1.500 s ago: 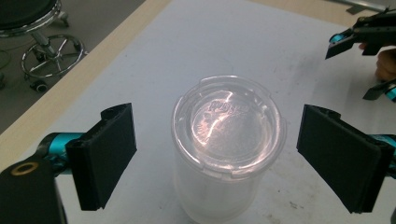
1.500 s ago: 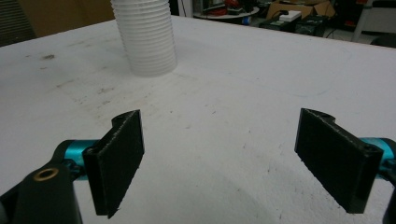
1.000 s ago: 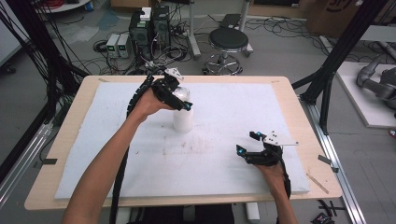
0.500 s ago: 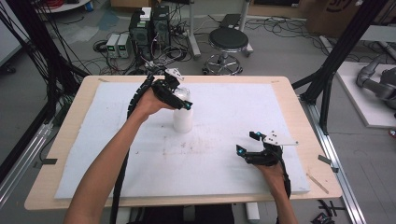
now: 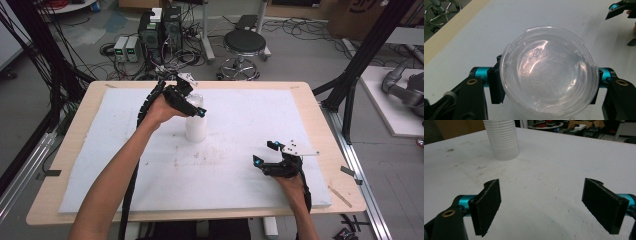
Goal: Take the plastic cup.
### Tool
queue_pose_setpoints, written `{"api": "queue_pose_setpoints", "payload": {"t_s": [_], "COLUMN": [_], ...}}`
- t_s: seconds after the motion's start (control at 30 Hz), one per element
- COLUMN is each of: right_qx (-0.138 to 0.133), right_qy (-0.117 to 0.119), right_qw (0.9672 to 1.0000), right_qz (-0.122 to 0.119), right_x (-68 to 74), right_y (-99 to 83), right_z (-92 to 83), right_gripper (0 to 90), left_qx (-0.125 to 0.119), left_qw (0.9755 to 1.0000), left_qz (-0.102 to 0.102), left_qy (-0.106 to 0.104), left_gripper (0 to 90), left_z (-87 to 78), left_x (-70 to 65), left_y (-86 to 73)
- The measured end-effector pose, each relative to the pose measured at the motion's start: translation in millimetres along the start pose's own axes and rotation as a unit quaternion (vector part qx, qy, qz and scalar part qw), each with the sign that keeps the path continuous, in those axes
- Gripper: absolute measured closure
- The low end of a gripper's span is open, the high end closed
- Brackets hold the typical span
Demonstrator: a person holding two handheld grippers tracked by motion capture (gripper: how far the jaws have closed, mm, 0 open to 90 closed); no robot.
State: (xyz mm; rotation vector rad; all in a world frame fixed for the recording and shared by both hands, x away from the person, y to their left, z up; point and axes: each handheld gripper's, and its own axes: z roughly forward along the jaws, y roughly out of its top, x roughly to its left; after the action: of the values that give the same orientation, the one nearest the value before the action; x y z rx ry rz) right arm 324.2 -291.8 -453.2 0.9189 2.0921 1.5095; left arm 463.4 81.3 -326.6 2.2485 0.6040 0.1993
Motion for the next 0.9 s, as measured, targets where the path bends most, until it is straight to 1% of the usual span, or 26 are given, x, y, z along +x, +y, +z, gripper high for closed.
{"api": "queue_pose_setpoints", "payload": {"t_s": [0.1, 0.27, 0.33, 0.43, 0.47, 0.57, 0.67, 0.73, 0.83, 0.9], "right_qx": [0.0, 0.002, 0.002, 0.003, 0.002, 0.001, 0.002, 0.001, 0.002, 0.001], "right_qy": [0.0, 0.002, 0.001, 0.001, 0.001, 0.001, 0.0, 0.0, -0.001, -0.001], "right_qw": [1.0, 1.0, 1.0, 1.0, 1.0, 1.0, 1.0, 1.0, 1.0, 1.0], "right_qz": [0.0, 0.003, 0.001, 0.002, 0.0, 0.001, 0.002, -0.001, 0.002, 0.003], "right_x": [-0.1, 0.1, 0.0, 0.3, -0.1, 0.0, 0.5, 0.4, 0.8, 0.5], "right_y": [0.0, 0.2, 0.2, 0.1, 0.2, 0.2, 0.3, 0.3, 0.2, 0.2], "right_z": [0.0, 0.2, 0.4, 0.5, 0.5, 0.6, 0.5, 0.6, 0.3, 0.3], "right_gripper": [15.6, 15.6, 15.6, 15.6, 15.6, 15.6, 15.6, 15.6, 15.6, 15.6], "left_qx": [-0.001, -0.01, -0.009, -0.02, -0.021, -0.027, -0.038, -0.038, -0.055, -0.062], "left_qw": [1.0, 0.9999, 0.9999, 0.9997, 0.9997, 0.9994, 0.9989, 0.9986, 0.9976, 0.997], "left_qz": [0.0, -0.001, 0.005, 0.006, 0.007, 0.014, 0.018, 0.025, 0.029, 0.033], "left_qy": [0.001, 0.003, 0.007, 0.01, 0.011, 0.018, 0.022, 0.026, 0.03, 0.034], "left_gripper": [35.9, 36.3, 36.4, 36.6, 36.6, 36.7, 37.3, 38.3, 39.1, 39.2], "left_z": [-1.7, -8.4, -13.4, -23.2, -25.7, -37.4, -51.0, -61.6, -79.1, -89.2], "left_x": [-0.3, -1.4, -2.1, -4.5, -5.1, -7.4, -9.4, -10.5, -12.5, -13.3], "left_y": [0.2, 2.6, 6.2, 14.3, 16.5, 26.1, 36.3, 43.5, 53.7, 58.8]}}
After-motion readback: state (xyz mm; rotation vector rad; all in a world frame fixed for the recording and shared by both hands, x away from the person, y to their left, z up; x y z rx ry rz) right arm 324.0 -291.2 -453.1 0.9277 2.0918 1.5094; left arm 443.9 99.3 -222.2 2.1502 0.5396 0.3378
